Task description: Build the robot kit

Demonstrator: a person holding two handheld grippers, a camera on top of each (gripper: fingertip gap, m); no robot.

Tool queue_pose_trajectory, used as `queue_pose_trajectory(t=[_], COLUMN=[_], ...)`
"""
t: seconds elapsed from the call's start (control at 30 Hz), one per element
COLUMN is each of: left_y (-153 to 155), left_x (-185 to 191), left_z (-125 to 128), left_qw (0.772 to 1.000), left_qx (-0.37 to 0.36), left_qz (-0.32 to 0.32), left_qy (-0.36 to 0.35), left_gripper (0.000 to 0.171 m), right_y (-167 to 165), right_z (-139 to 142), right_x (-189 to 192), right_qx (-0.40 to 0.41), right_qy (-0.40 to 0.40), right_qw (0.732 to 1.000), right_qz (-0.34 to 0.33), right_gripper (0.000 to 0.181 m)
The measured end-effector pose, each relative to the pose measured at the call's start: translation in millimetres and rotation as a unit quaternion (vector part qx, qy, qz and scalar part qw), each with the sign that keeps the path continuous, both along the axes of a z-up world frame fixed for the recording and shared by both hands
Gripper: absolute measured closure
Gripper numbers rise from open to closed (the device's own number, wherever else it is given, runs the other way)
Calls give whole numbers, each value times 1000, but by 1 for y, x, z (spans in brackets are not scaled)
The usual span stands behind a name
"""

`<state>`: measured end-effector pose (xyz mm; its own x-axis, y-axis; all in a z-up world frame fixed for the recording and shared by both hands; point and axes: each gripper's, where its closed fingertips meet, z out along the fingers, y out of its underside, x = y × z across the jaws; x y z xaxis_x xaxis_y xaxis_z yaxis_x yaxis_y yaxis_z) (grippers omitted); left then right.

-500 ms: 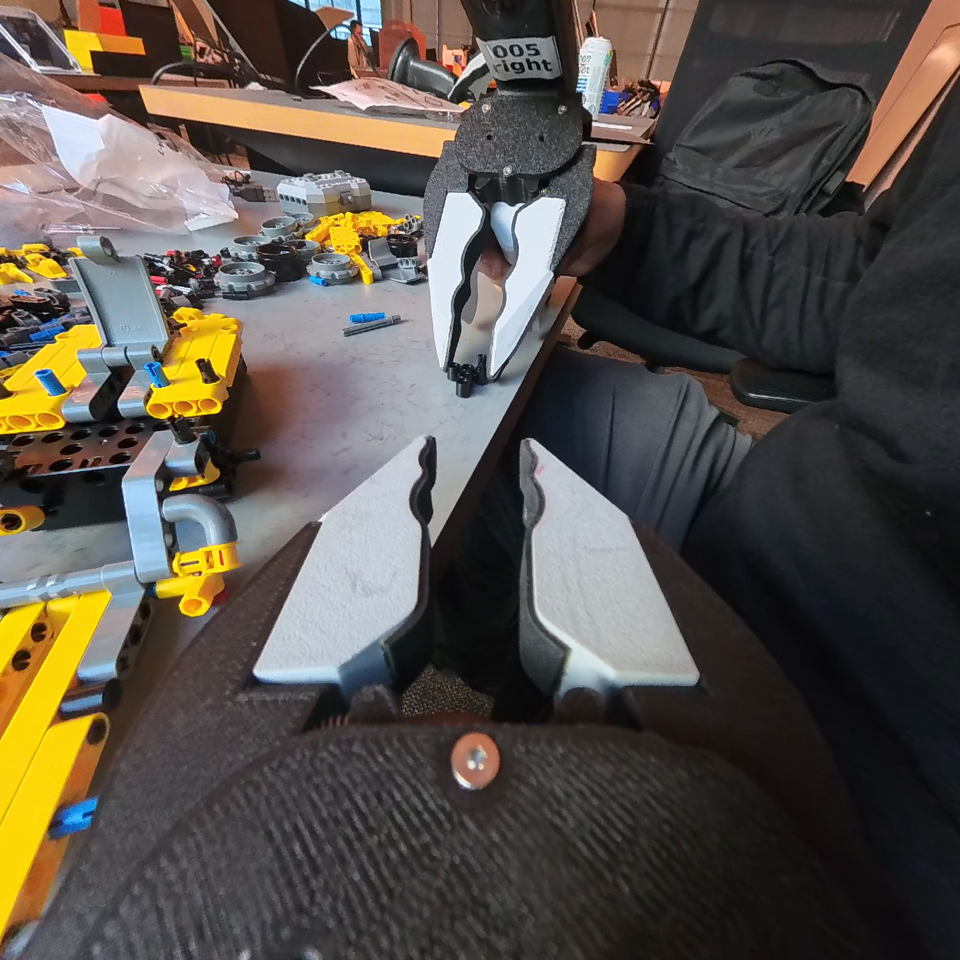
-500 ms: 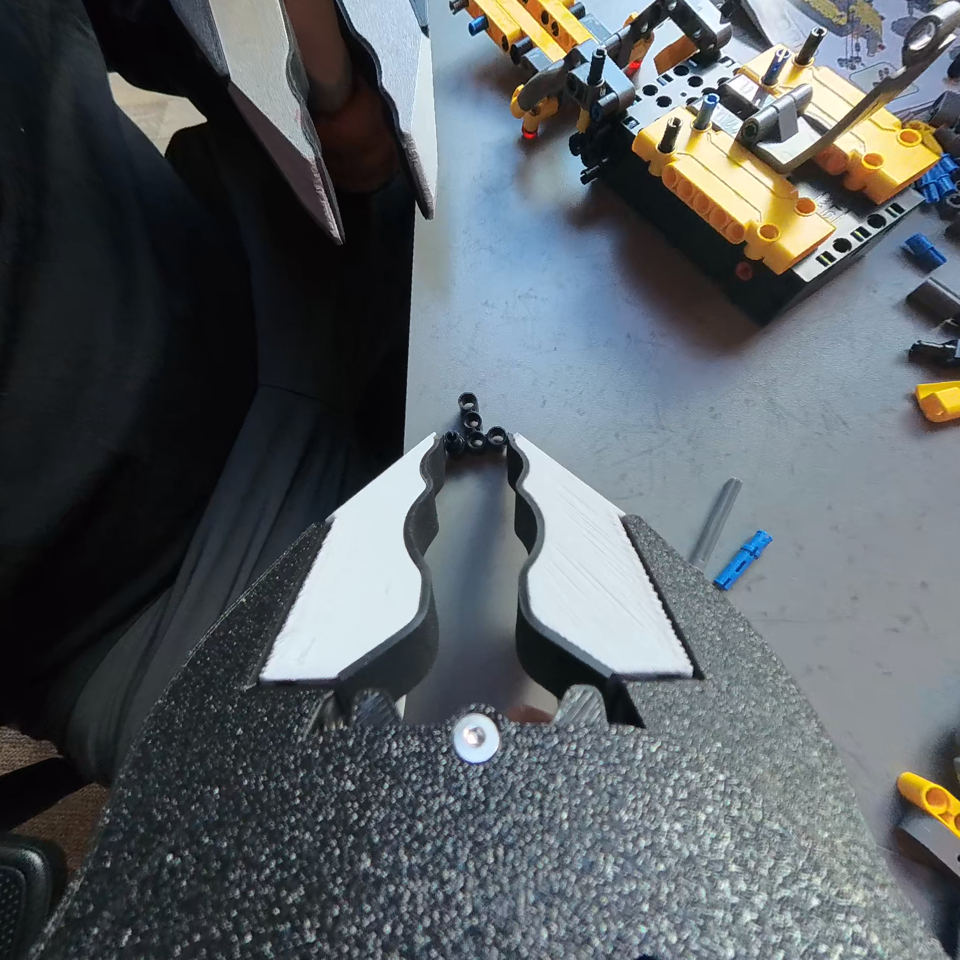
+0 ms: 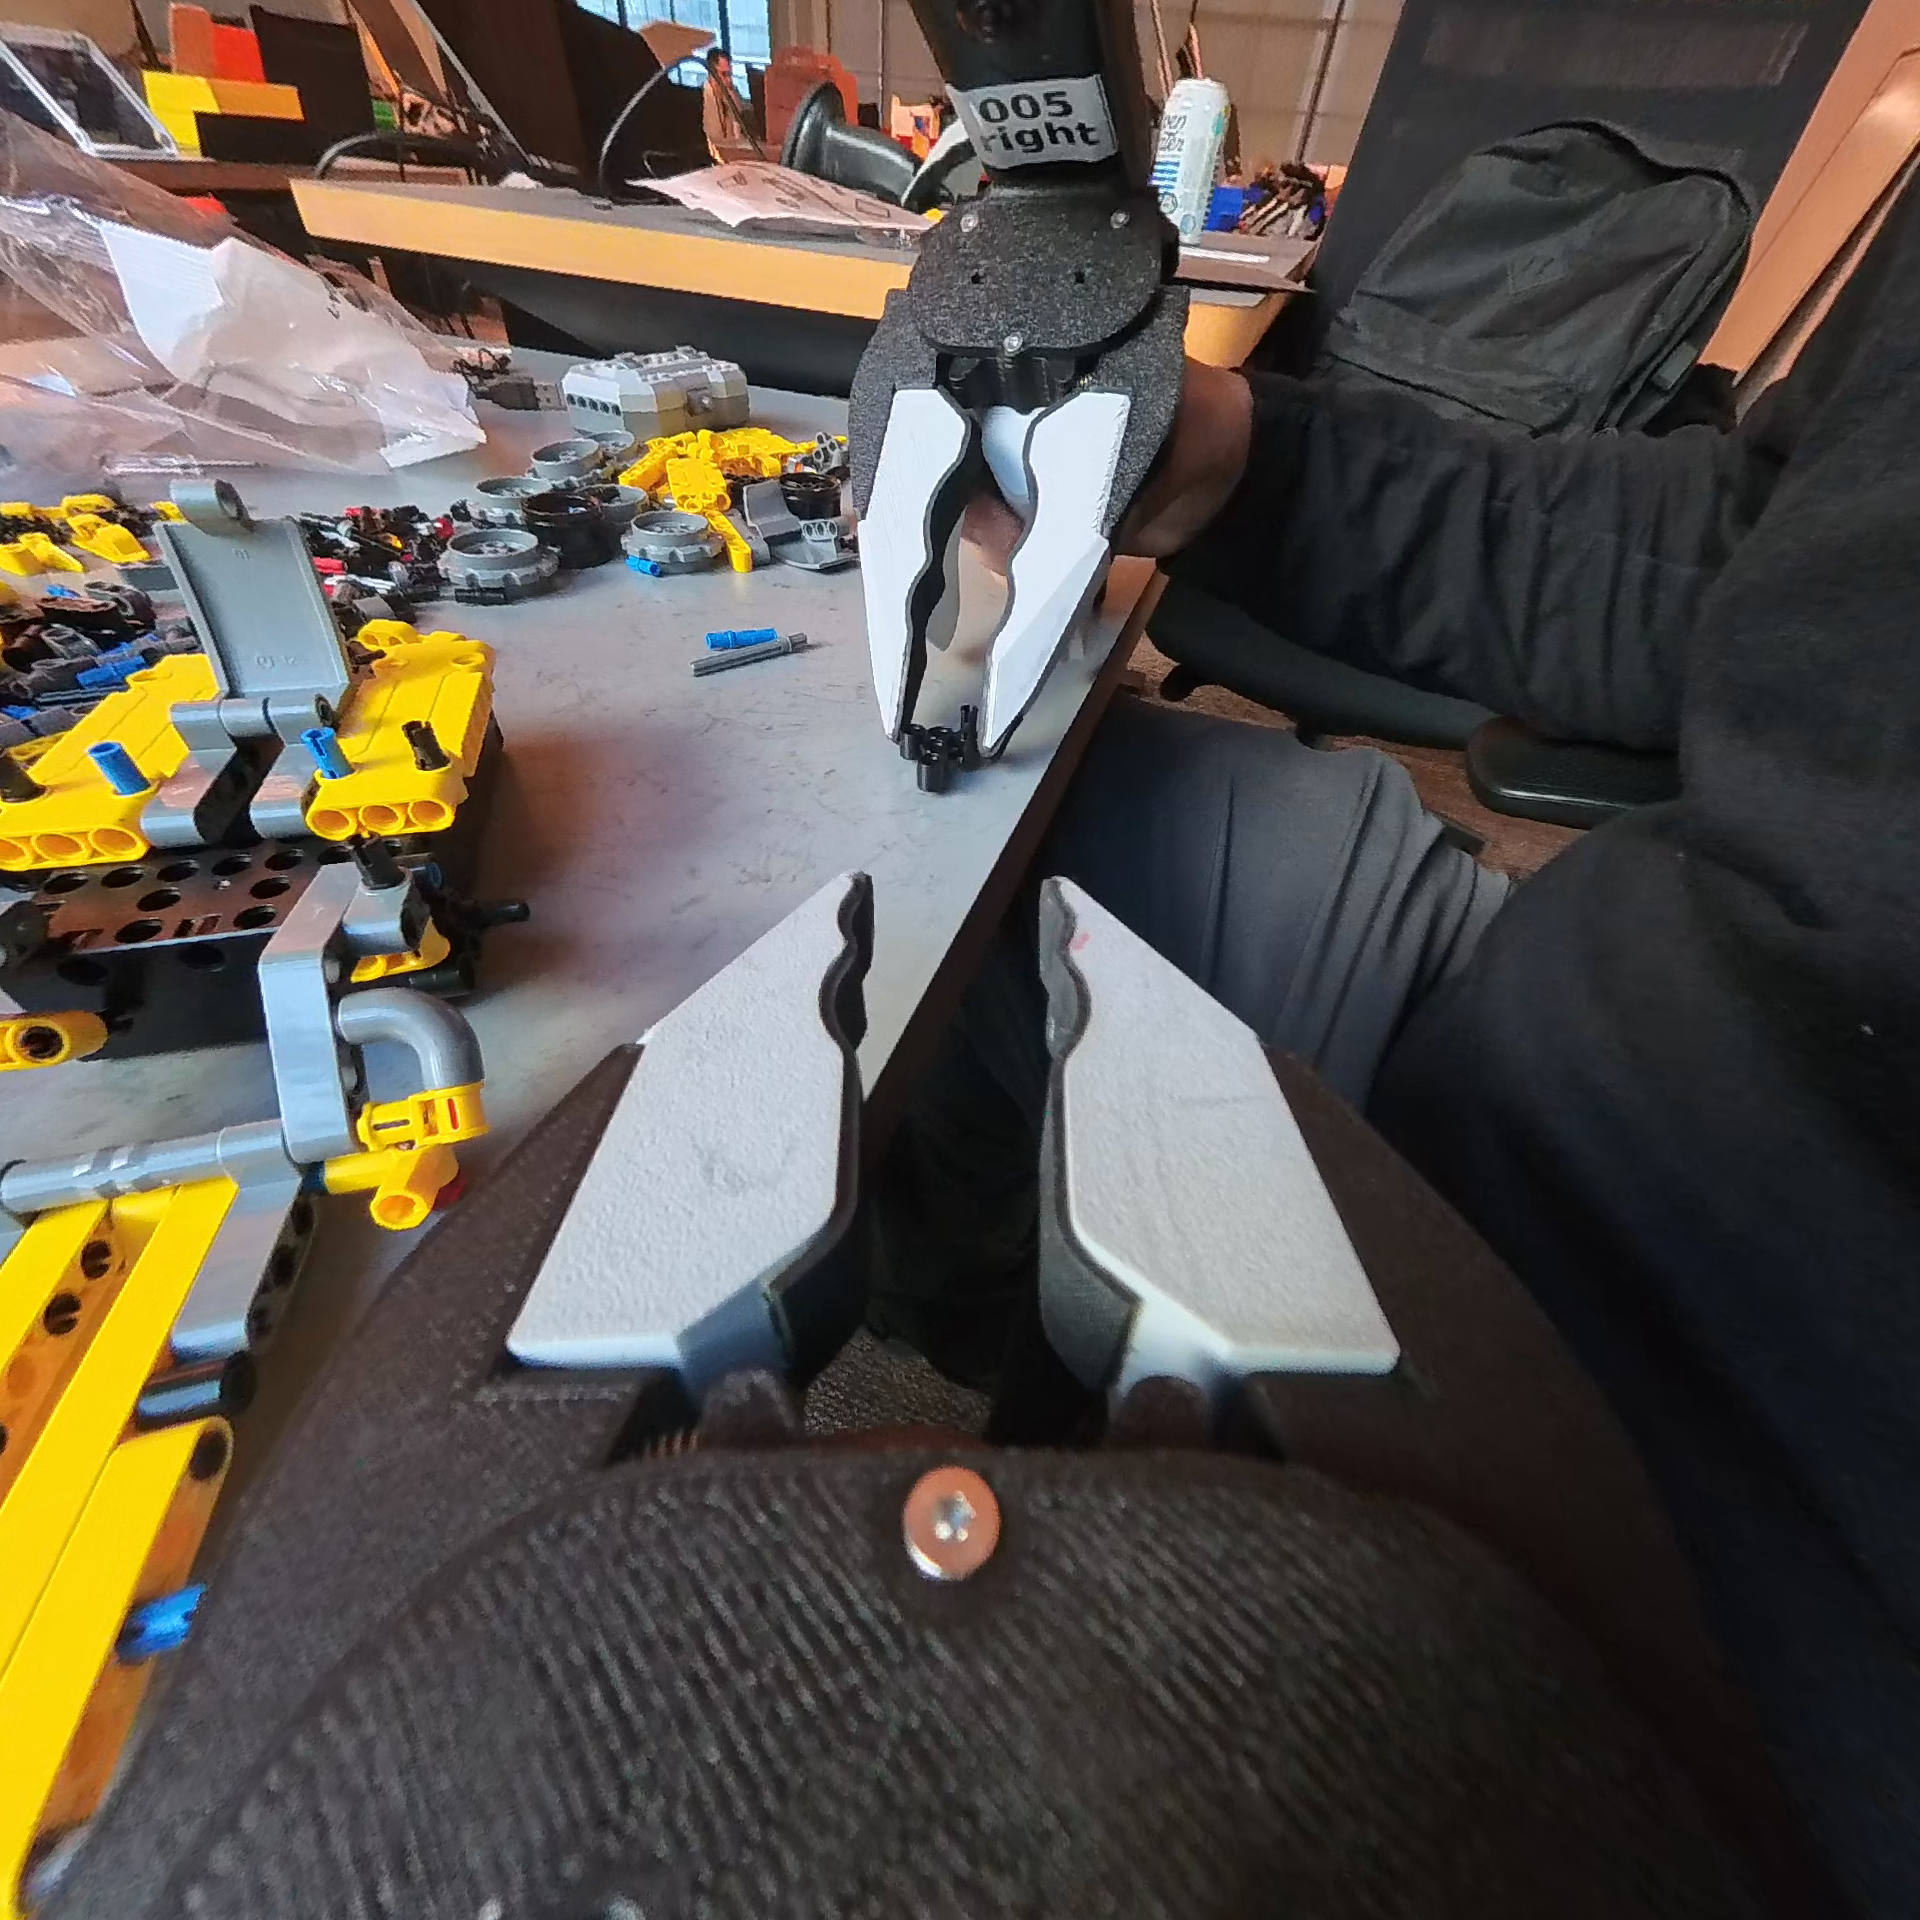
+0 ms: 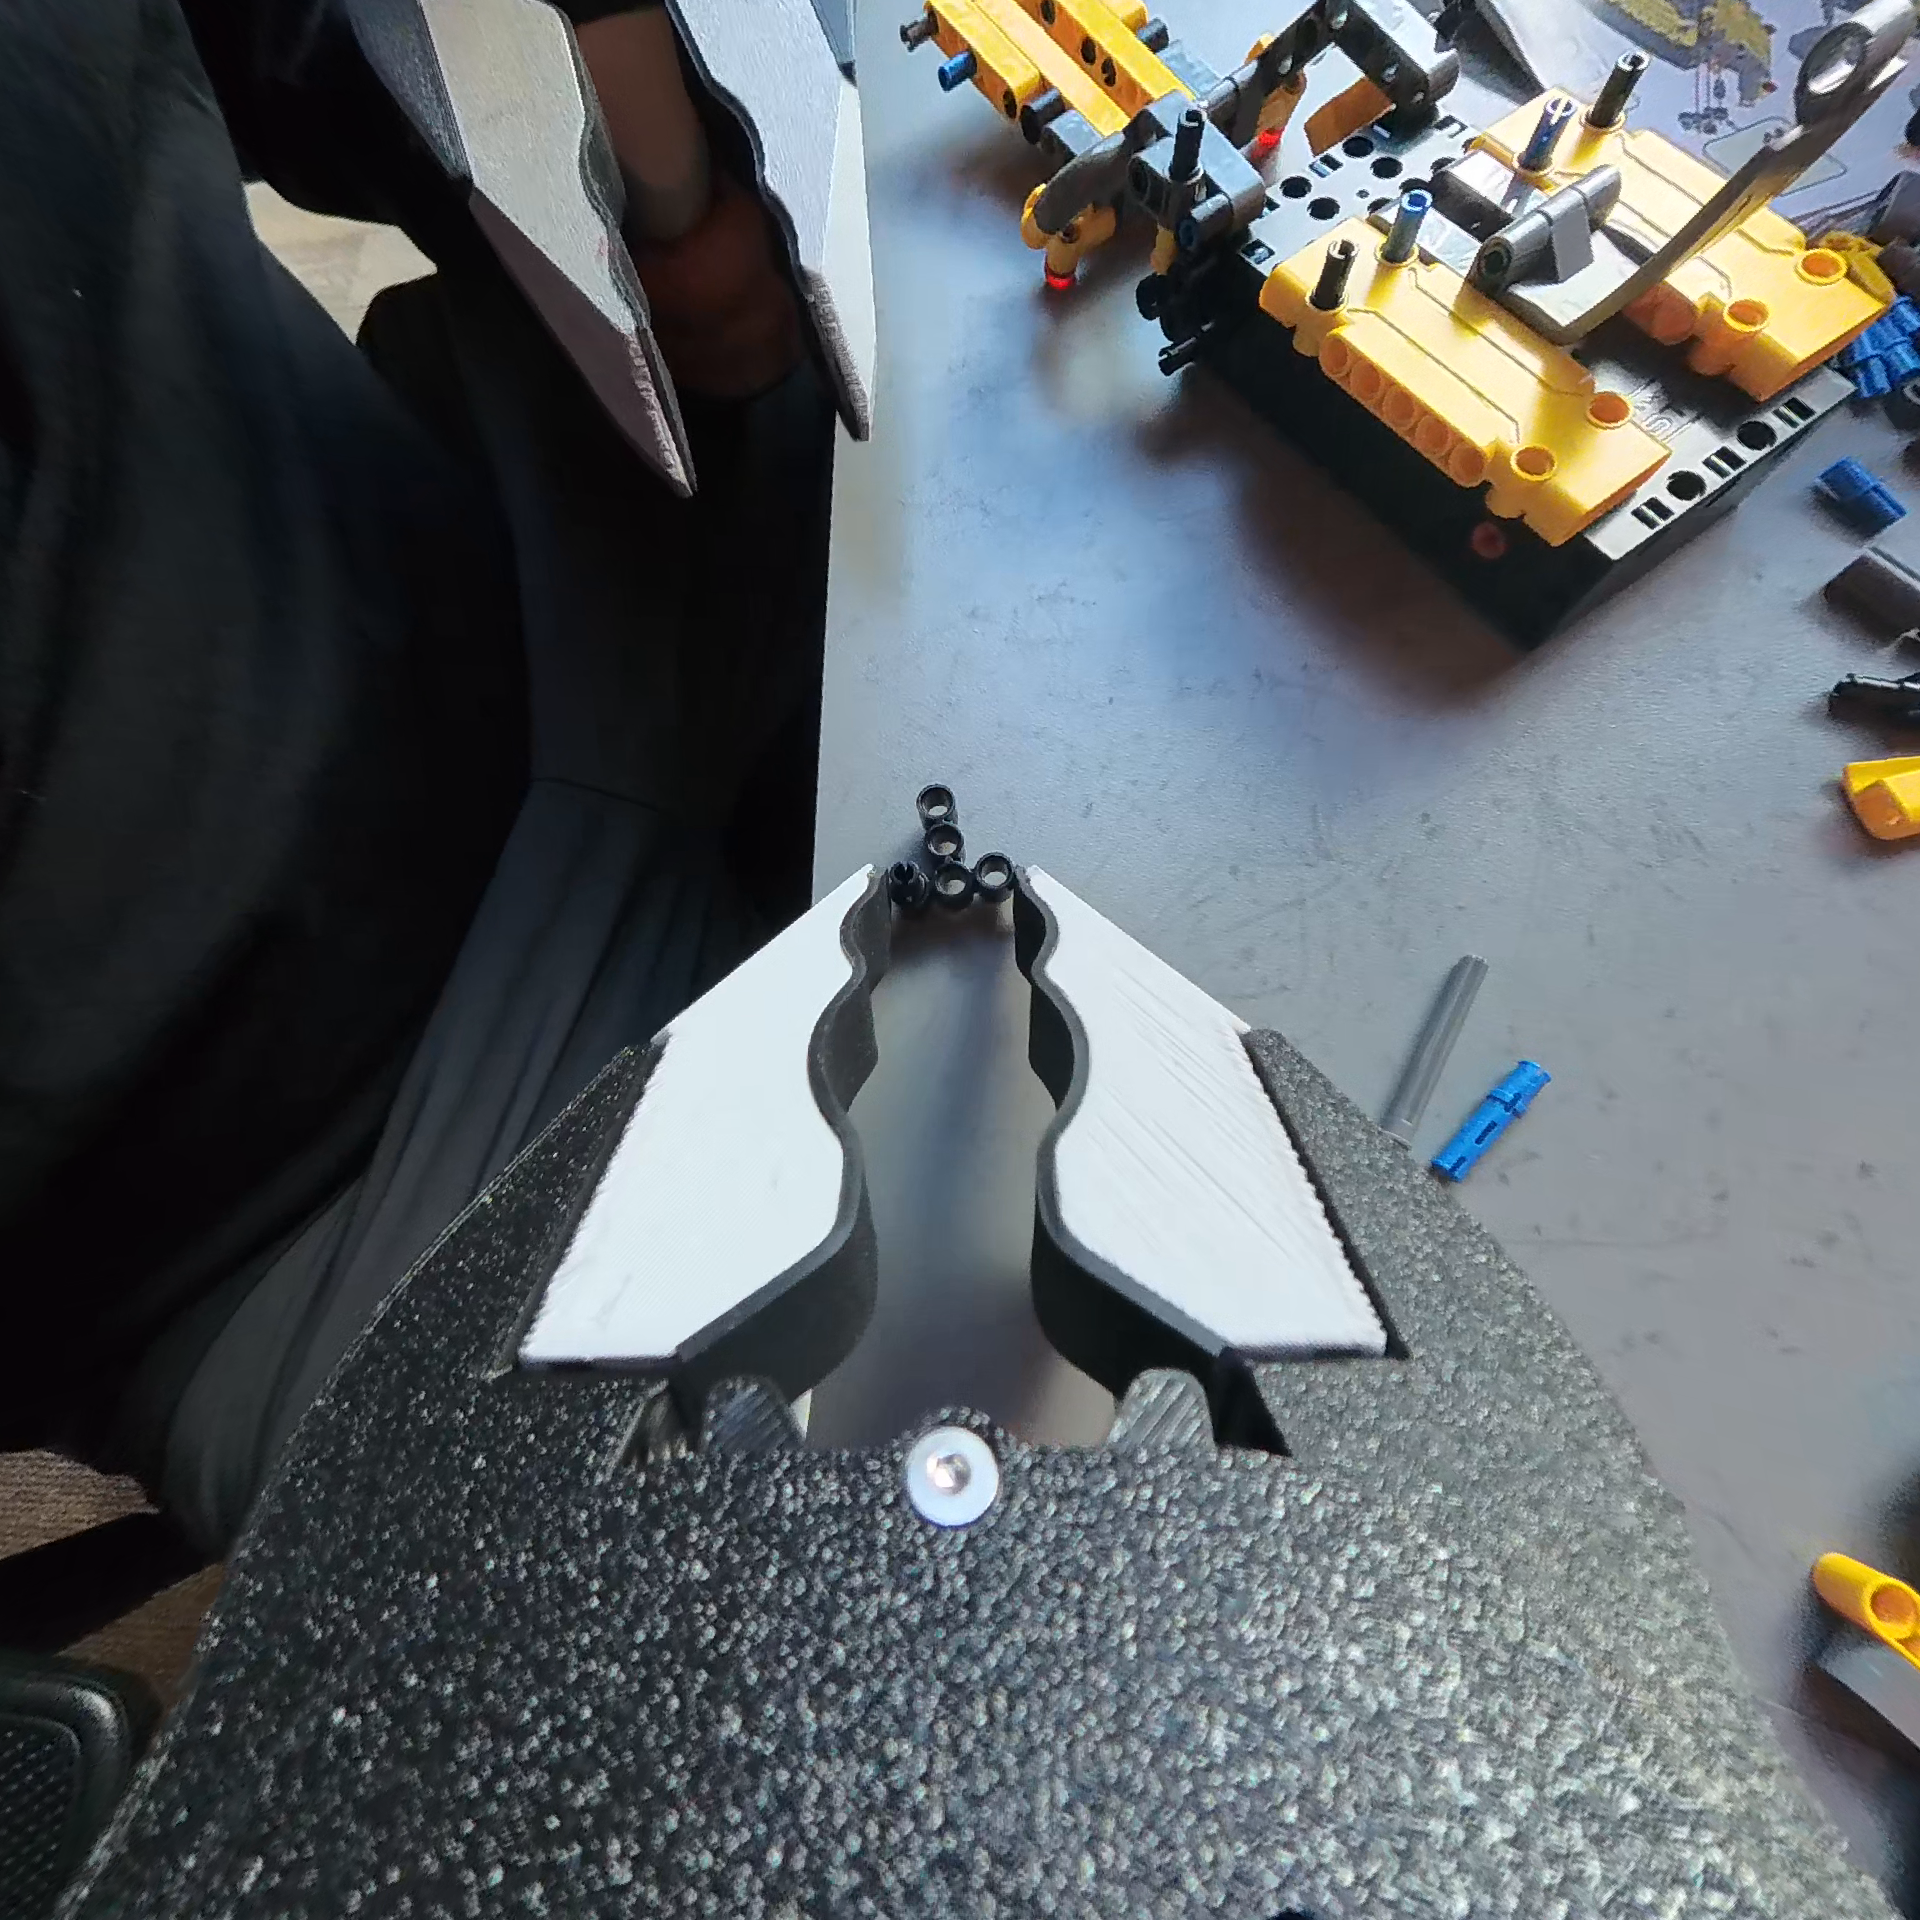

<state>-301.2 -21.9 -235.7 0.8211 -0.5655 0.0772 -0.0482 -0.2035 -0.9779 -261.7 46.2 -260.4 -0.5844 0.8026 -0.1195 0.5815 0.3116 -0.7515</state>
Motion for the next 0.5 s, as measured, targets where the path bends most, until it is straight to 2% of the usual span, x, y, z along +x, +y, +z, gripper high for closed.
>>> queue_pose_trajectory(t=[0.1, 0.23, 0.5], left_y=[0, -1, 7], left_x=[0, 4, -5], left_z=[0, 5, 17], left_qw=[1000, 996, 979], left_qx=[4, 36, 75], left_qz=[5, 21, 76], left_qy=[17, 79, 173], left_gripper=[143, 144, 147], right_y=[1, -2, -17], right_z=[5, 16, 27], right_x=[-1, -6, -15], right_qx=[-13, -64, -160], right_qy=[9, 15, -13], right_qw=[1000, 998, 987], right_qz=[-5, -18, -30], right_gripper=[158, 158, 158])
